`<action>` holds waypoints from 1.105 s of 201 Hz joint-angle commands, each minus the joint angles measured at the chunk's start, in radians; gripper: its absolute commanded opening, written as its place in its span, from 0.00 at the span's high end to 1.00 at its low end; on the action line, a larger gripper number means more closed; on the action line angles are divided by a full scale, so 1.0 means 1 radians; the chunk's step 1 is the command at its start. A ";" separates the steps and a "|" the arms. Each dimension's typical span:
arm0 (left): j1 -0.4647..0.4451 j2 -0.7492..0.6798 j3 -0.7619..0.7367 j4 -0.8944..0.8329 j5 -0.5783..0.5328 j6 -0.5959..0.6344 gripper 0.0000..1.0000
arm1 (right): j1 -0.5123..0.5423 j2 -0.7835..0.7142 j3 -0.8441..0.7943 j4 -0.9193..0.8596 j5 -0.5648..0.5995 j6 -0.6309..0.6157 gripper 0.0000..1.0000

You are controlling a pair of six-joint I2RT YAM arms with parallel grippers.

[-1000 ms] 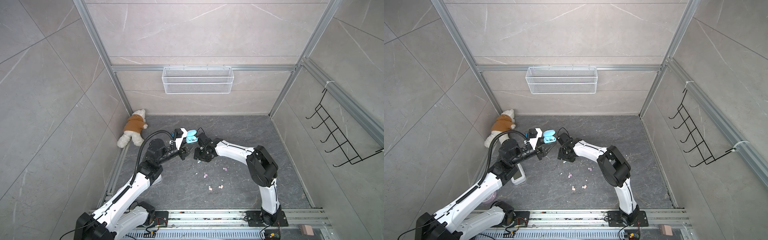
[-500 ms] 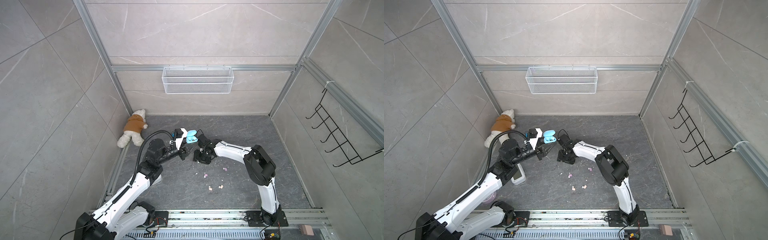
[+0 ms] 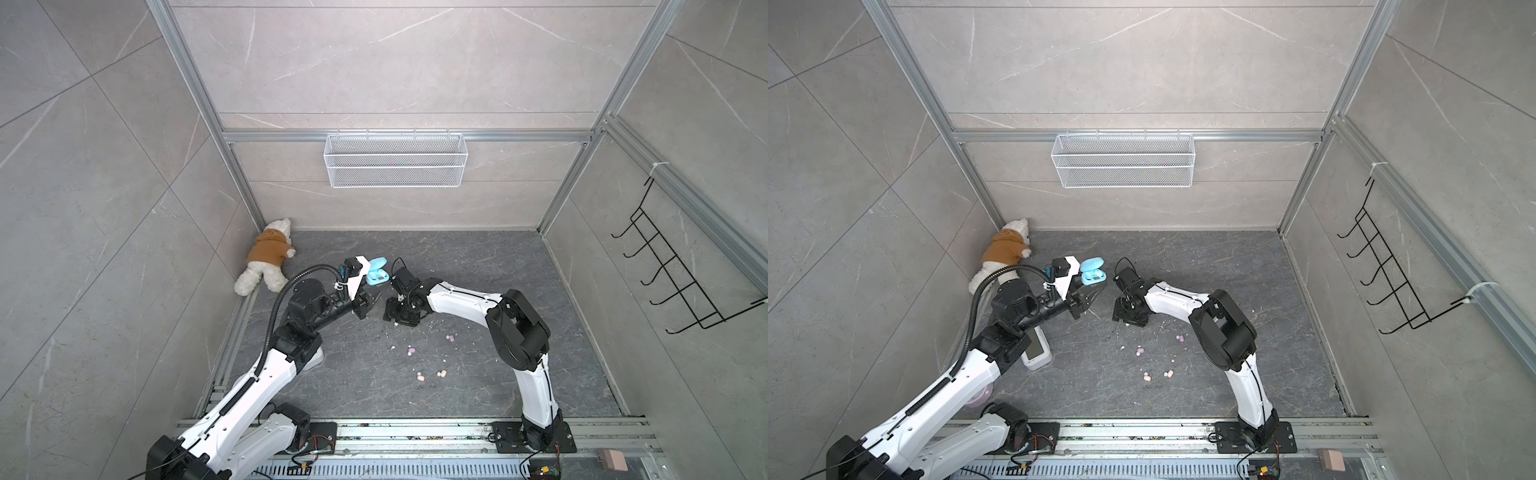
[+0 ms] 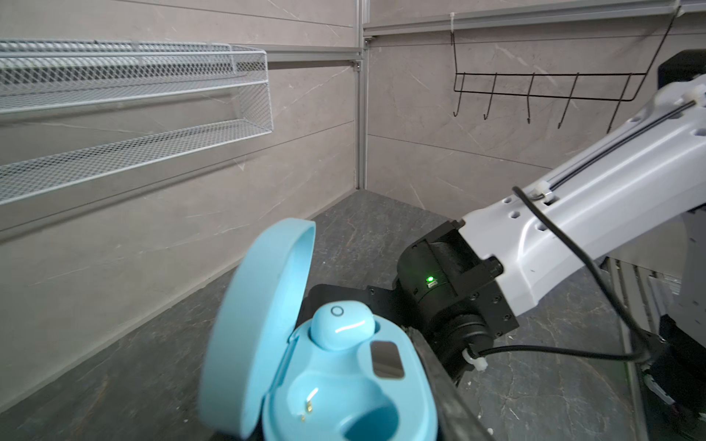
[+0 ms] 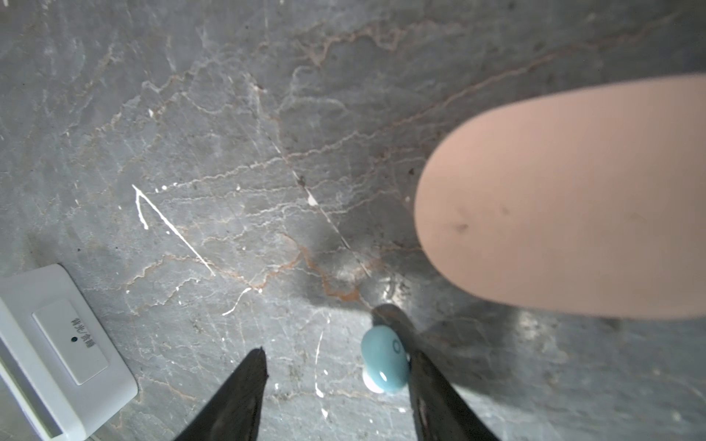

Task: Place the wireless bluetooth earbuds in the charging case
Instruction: 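Position the open right gripper above the second teal earbud, then lower the right gripper and close it on the teal earbud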

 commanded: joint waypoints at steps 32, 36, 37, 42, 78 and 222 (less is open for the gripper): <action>0.123 -0.064 -0.050 0.049 -0.026 -0.082 0.86 | 0.012 0.001 0.028 0.011 -0.027 -0.033 0.38; 0.132 -0.069 -0.058 0.054 -0.027 -0.096 0.86 | 0.014 0.001 0.030 0.011 -0.031 -0.035 0.38; 0.135 -0.070 -0.061 0.056 -0.026 -0.101 0.86 | 0.014 0.001 0.031 0.011 -0.032 -0.035 0.38; 0.150 -0.079 -0.071 0.062 -0.026 -0.119 0.86 | 0.017 0.002 0.035 0.010 -0.033 -0.037 0.38; 0.204 -0.141 -0.111 0.051 -0.024 -0.159 0.86 | 0.035 0.005 0.063 0.001 -0.044 -0.043 0.38; 0.210 -0.147 -0.100 0.031 -0.010 -0.163 0.85 | 0.043 0.106 0.312 -0.315 0.097 -0.179 0.44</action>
